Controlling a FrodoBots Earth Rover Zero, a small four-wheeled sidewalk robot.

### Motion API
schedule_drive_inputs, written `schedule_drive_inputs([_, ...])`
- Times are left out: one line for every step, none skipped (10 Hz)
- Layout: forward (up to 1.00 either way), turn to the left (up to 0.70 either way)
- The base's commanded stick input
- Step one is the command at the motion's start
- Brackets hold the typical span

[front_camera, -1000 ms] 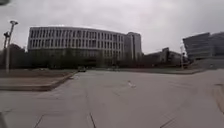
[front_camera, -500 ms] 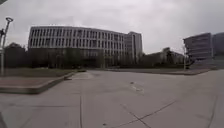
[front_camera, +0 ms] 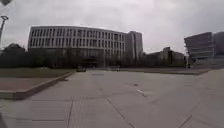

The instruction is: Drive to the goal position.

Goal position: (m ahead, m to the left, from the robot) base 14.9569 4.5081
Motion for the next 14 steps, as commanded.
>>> schedule_drive_inputs([1.0, 0.0])
schedule_drive_inputs([1.0, 0.0])
schedule_drive_inputs([1.0, 0.0])
schedule_drive_inputs([1.0, 0.0])
schedule_drive_inputs([1.0, 0.0])
schedule_drive_inputs([1.0, 0.0])
schedule_drive_inputs([1.0, 0.0])
schedule_drive_inputs([1.0, 0.0])
schedule_drive_inputs([1.0, 0.0])
schedule_drive_inputs([1.0, 0.0])
schedule_drive_inputs([1.0, 0.0])
schedule_drive_inputs([1.0, 0.0])
schedule_drive_inputs([1.0, 0.0])
schedule_drive_inputs([1.0, 0.0])
